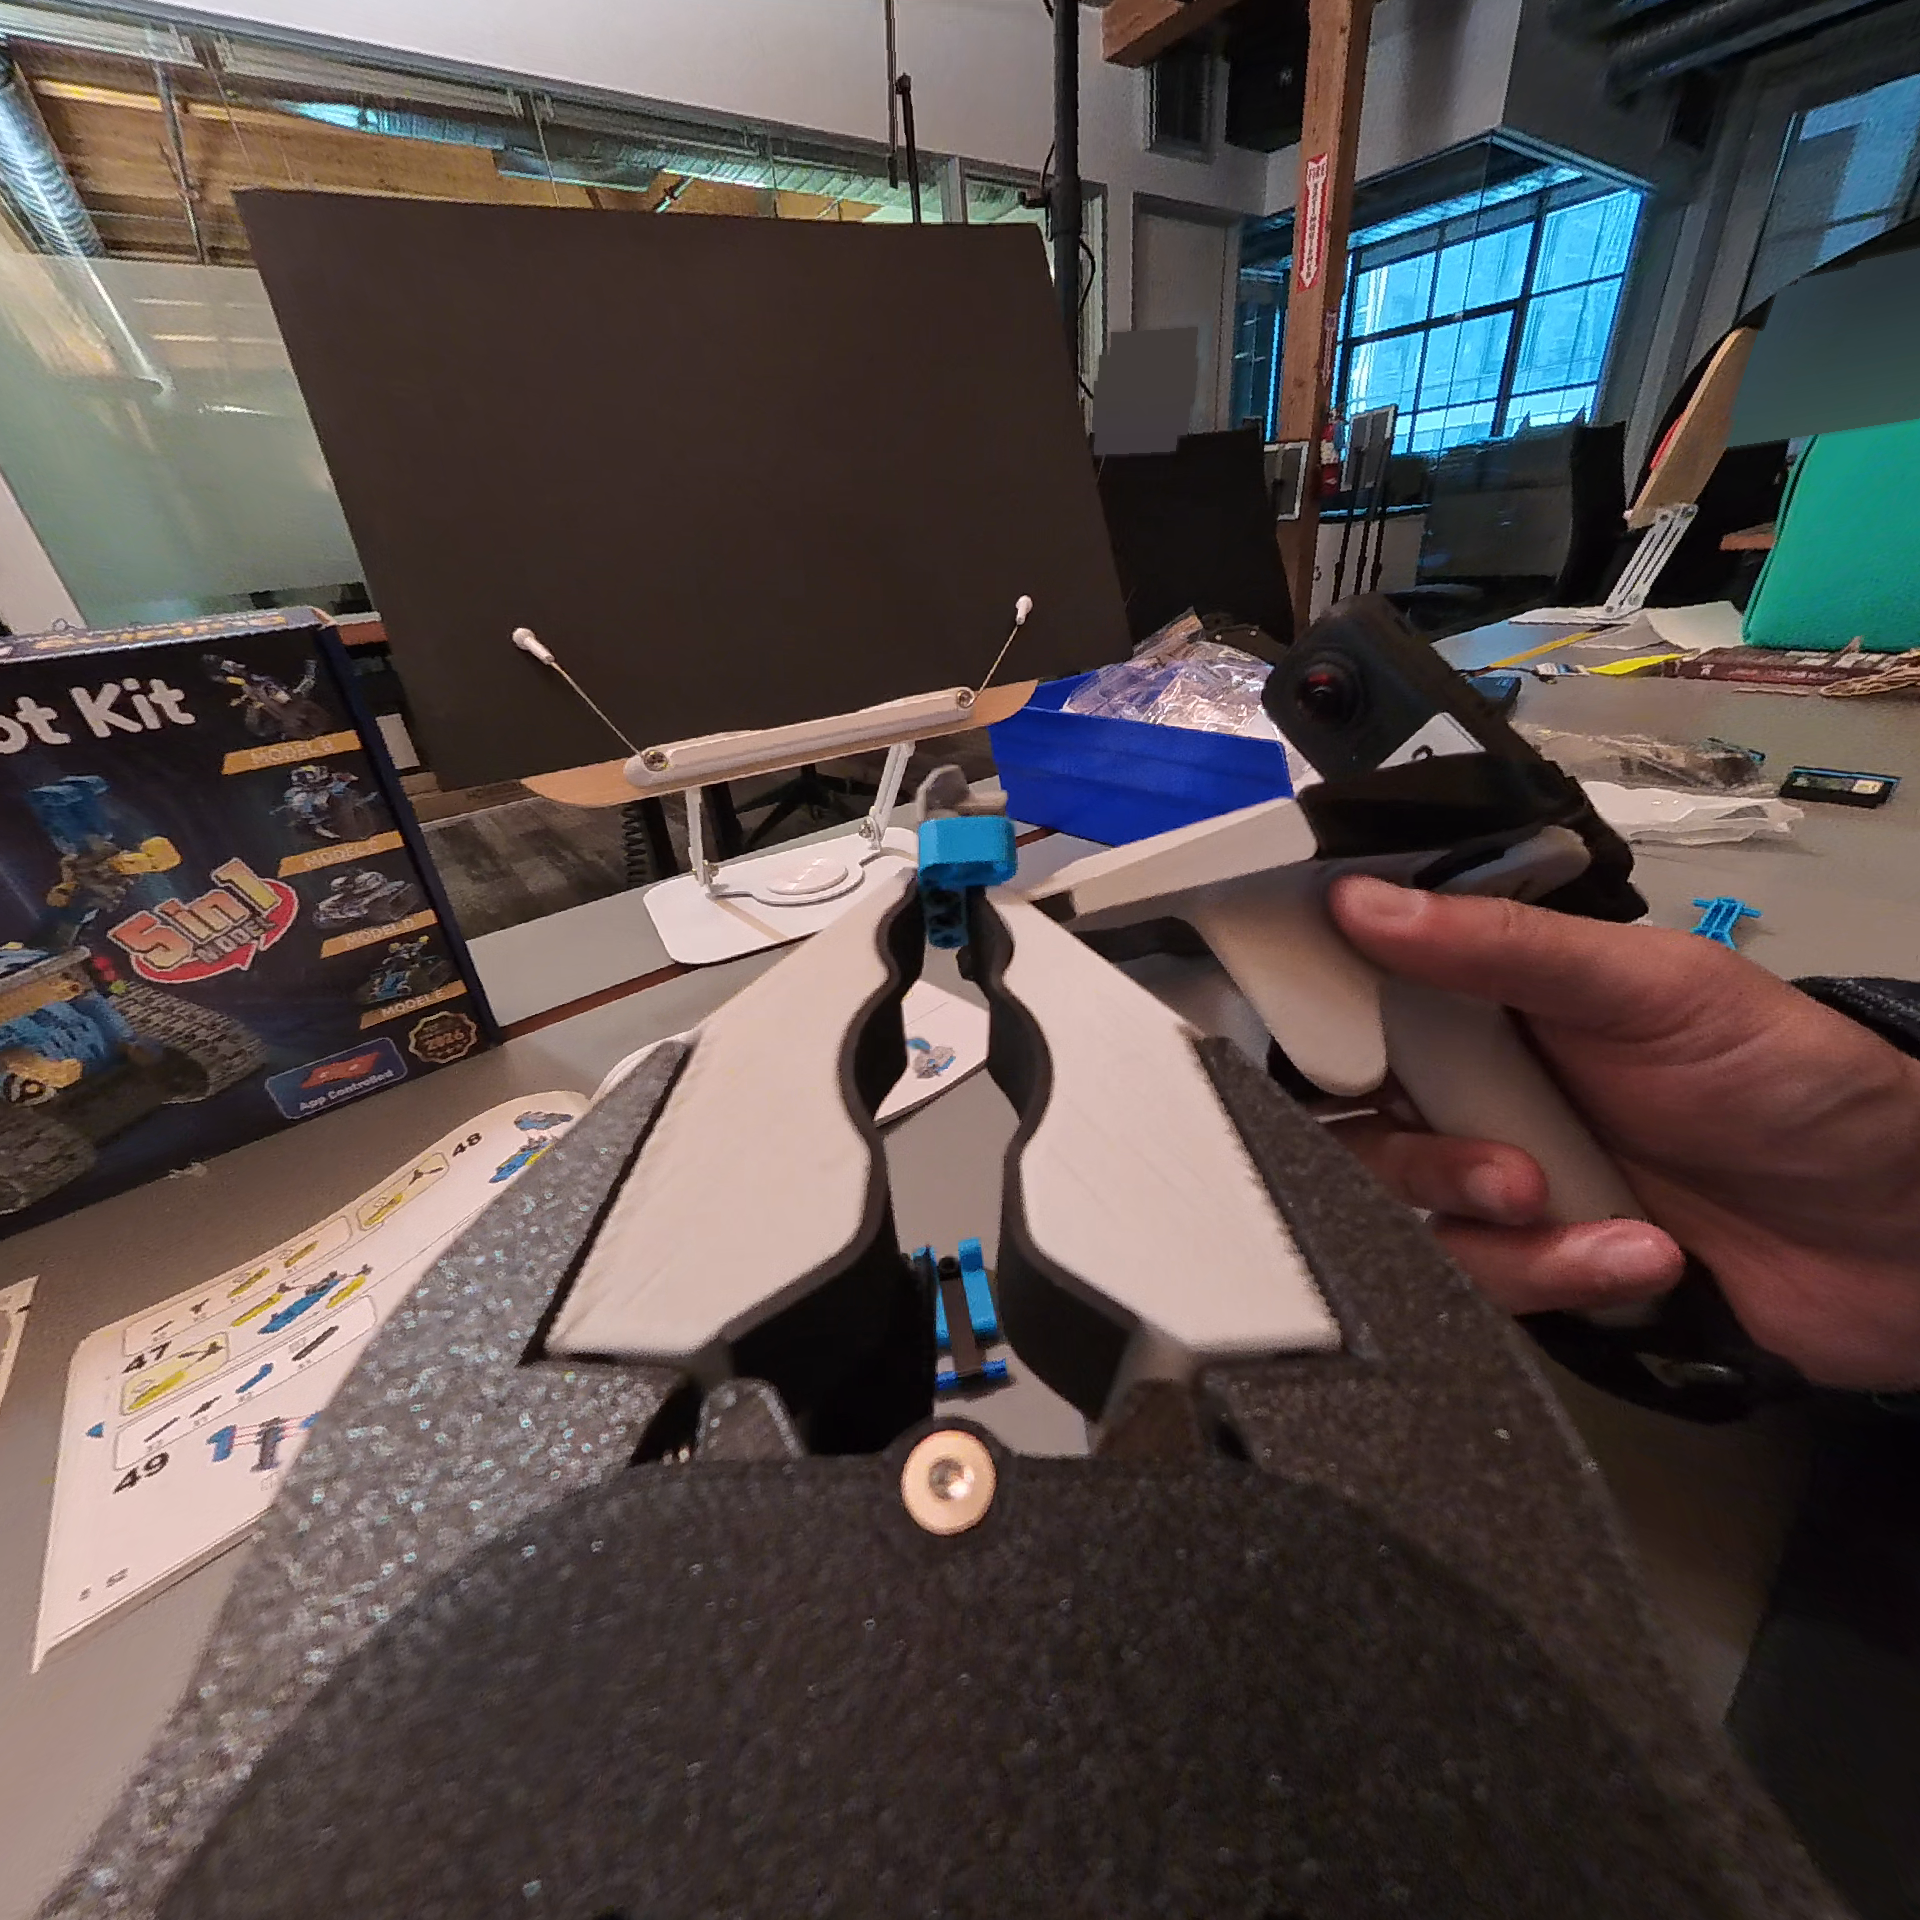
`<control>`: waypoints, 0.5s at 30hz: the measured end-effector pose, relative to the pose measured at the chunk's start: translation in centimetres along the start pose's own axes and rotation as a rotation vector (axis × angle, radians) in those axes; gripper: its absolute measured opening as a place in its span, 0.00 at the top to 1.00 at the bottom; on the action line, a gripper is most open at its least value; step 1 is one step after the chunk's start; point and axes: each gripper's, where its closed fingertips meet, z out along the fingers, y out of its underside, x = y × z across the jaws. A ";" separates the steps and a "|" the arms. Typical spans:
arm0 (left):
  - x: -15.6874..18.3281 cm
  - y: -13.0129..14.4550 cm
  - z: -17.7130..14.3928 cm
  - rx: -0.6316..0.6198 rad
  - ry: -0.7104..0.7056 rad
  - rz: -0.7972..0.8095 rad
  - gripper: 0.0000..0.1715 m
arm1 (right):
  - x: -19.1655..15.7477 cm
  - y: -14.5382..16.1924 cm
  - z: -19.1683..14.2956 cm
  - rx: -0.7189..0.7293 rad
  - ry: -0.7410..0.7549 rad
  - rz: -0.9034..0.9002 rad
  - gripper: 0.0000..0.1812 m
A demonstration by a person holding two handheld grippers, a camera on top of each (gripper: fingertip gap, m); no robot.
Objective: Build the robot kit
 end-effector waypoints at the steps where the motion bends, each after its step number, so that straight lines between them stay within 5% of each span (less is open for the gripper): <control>1: 0.1 -0.1 0.0 0.007 0.005 -0.004 0.96 | -0.1 0.0 0.0 0.001 -0.010 0.004 0.93; 9: -0.3 1.0 -0.5 -0.051 0.048 -0.144 0.96 | 0.9 1.0 0.1 -0.078 0.108 -0.128 0.97; 15: -1.2 3.5 0.4 -0.145 0.078 -0.198 0.96 | 2.6 1.3 0.1 -0.078 0.059 0.050 0.88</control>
